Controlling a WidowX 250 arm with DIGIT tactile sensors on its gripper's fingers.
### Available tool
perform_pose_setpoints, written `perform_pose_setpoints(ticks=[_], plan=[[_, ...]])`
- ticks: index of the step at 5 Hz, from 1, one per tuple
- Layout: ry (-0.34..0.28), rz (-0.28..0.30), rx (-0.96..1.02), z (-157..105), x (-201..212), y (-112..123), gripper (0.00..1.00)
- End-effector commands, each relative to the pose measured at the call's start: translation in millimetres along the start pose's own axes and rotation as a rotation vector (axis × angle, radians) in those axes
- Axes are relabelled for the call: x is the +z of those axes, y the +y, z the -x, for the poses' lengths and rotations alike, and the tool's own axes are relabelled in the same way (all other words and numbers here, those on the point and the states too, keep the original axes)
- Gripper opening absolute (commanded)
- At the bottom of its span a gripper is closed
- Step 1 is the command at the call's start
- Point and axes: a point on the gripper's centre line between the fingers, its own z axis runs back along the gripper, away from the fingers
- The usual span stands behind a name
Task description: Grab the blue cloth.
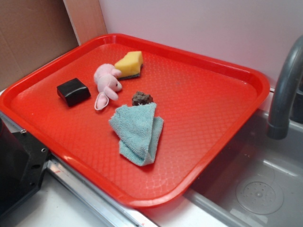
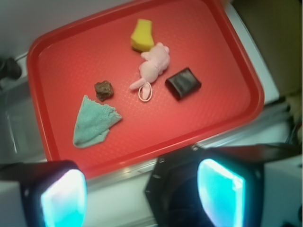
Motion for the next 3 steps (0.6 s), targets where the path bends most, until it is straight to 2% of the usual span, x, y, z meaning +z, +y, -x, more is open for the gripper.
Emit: perform_pose_setpoints(ticks=[1,2,3], plan=[[0.004,-0.072,0.497,-26.5,-55.4,-44.5,1.0],[0.039,-0.127,0.649,-44.8,-101.9,-56.5,1.0],[0.101,-0.126,0.604,-47.2,-150.0,-70.3,1.0]])
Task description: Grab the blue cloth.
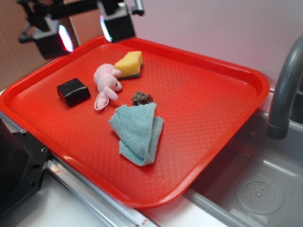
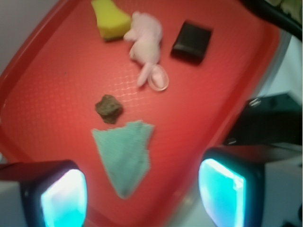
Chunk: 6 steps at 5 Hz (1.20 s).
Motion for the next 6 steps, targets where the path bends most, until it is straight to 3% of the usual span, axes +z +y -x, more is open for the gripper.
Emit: perform_pose_setpoints(ticks=[1,2,3,4,5,6], plan=[[0.112,-0.072,-0.101,9.4,-79.0,-20.6,1.0],[0.147,-0.092,-0.155,21.4,-103.7,-18.3,1.0],[0.134,-0.117,-0.183,30.5,-119.3,-18.0,1.0],[0.128,-0.107,-0.176,29.0,-126.7,-17.6,1.0],[0.12,-0.12,-0.139,23.6,-127.7,-16.4,0.0],[0.113,-0.132,-0.118,21.1,-127.6,-14.6,0.0]])
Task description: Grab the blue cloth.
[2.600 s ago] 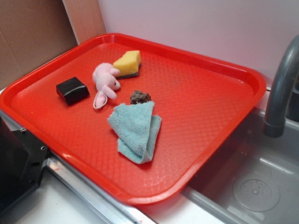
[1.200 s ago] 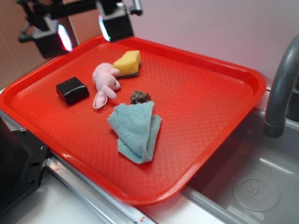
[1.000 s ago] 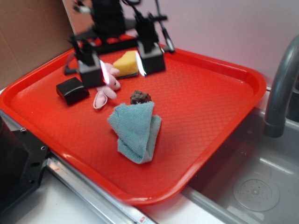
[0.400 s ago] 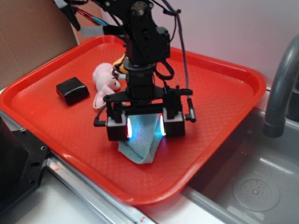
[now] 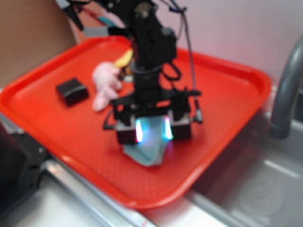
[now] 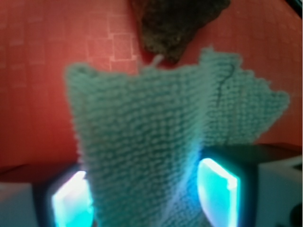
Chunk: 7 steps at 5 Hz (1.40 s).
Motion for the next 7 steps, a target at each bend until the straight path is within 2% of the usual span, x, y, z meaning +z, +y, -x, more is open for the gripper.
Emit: perform_pose_setpoints(ticks=[1,2,3,4,5,6,7], plan=[[-0.008,-0.034,0.028,-10.3,1.9,12.7,0.0],[-0.015,-0.017,-0.176,-16.5,42.1,12.7,0.0],[-0.078,0.04,-0.382,-20.1,86.6,13.2,0.0],[-0.126,0.116,-0.59,-12.4,136.6,24.8,0.0],[-0.145,0.212,-0.75,-8.6,185.1,42.1,0.0],[-0.157,0.251,-0.78,-5.3,228.4,54.1,0.0],[-0.136,0.167,-0.669,-14.4,220.4,47.7,0.0]])
